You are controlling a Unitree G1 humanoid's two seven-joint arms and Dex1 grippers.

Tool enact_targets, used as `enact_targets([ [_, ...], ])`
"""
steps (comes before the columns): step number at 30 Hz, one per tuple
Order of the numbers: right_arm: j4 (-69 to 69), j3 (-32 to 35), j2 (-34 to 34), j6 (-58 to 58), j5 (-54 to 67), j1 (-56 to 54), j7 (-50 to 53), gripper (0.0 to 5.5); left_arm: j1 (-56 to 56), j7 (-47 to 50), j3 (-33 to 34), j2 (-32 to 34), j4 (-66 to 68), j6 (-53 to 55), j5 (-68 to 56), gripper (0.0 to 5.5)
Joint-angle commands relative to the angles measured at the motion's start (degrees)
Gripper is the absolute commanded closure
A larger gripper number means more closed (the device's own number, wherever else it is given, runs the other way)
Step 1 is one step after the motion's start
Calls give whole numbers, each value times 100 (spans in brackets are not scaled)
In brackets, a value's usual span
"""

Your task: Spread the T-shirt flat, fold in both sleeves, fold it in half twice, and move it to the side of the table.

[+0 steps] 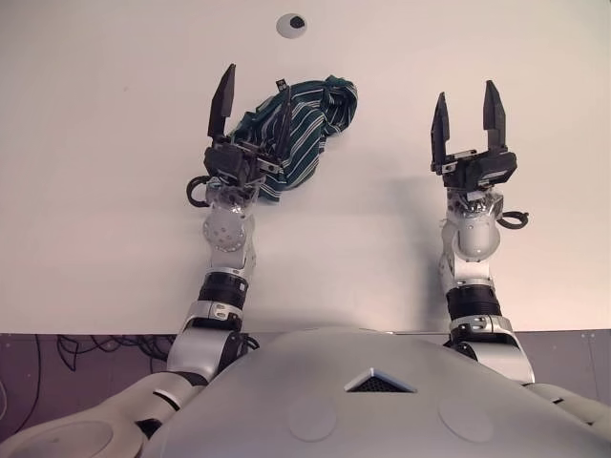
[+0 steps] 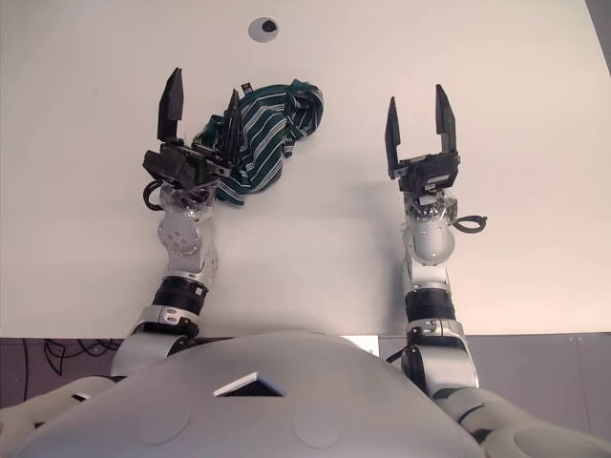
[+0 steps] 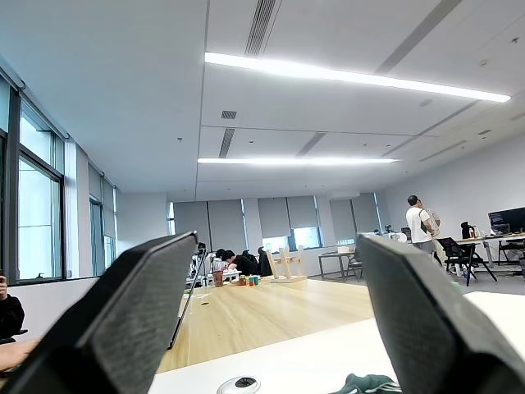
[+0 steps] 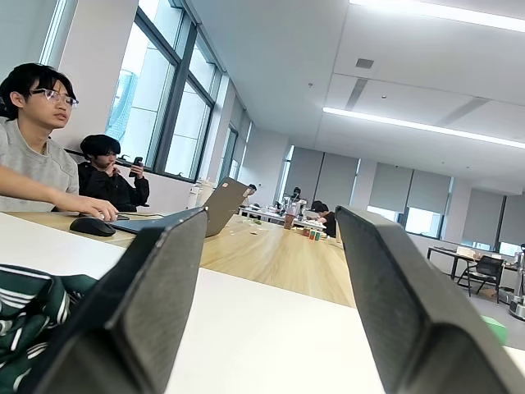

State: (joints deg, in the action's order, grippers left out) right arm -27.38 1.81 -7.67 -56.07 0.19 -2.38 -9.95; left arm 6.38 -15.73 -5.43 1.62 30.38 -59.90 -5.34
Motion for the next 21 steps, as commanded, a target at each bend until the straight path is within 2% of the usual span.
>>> enact_targets([
  [1,-500,-3,106,101,461,-67,-218,264,107,-155,-45,-141,612,39,-88,192],
  [4,-855,19,127,75,566,-232,-346,264,343,116,127,-292,947,254,-6,192],
  [11,-961,14,338,170,738,-215,-479,264,492,1365,149,-270,984,818,1364,192],
  [21,-1675,70,301,39,496,-603,-369,264,1083,313,330,-235,1928,768,306,192],
])
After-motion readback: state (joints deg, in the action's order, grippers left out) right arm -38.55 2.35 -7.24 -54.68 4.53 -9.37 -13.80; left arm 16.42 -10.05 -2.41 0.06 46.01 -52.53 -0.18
